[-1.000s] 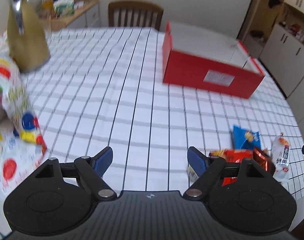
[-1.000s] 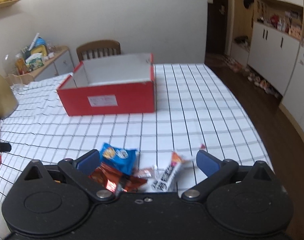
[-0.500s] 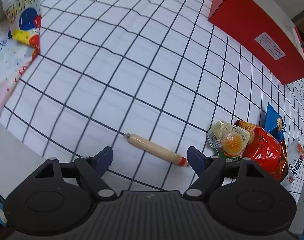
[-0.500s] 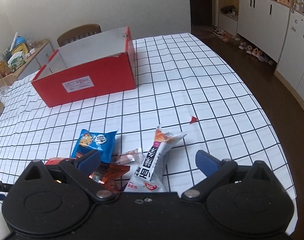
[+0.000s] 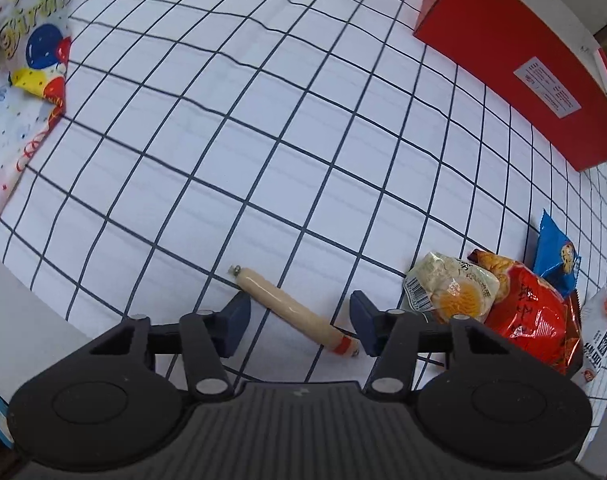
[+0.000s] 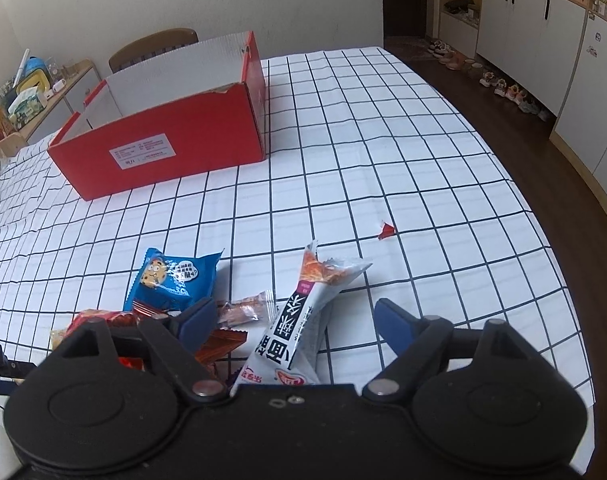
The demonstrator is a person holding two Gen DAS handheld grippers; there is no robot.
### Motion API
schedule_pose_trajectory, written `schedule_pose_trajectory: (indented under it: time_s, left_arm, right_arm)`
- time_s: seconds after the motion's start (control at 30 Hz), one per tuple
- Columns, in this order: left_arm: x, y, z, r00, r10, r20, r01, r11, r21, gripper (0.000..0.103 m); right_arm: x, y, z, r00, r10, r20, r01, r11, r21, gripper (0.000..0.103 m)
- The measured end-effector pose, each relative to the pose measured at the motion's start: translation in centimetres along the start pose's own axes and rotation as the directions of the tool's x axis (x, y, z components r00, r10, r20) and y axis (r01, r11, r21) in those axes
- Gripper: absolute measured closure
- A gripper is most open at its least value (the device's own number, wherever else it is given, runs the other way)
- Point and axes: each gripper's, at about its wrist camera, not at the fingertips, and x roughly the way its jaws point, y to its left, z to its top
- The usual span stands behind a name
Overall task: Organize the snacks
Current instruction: 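Grasp the wooden stick with the left gripper while the right gripper grasps the white snack bag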
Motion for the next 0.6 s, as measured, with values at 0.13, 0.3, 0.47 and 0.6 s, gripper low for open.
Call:
schedule_pose_trajectory:
  time_s: [0.13, 0.3, 0.47, 0.6]
  left_arm:
    - [0.2, -1.2, 0.1, 1.000, 0.000, 0.023, -0.002, 0.997, 0.078, 0.078]
    - [0.3, -2.6, -0.8, 0.999, 0.012, 0.052, -0.023, 0.978, 0.207, 0.088]
    - [0.2, -2.8, -1.5, 0.998, 0.007, 0.068, -0.024, 0.967, 0.253, 0.090]
    - [0.1, -2.9, -1.5, 0.997, -0.003, 0.076, -0.017, 0.963, 0.268, 0.092]
  right_arm:
    - [0.4, 0.0, 0.1, 1.000, 0.004, -0.018, -0.004, 1.000, 0.001, 0.021]
    - [0.6, 0.2, -0.1, 0.999, -0.001, -0.032, 0.001, 1.000, -0.017, 0.024]
    - [1.4, 0.1, -0.2, 0.998, -0.021, -0.052, 0.020, 1.000, -0.011, 0.031]
    - [2.2, -0.3, -0.2, 0.997, -0.004, -0.072, 0.006, 1.000, 0.030, 0.042]
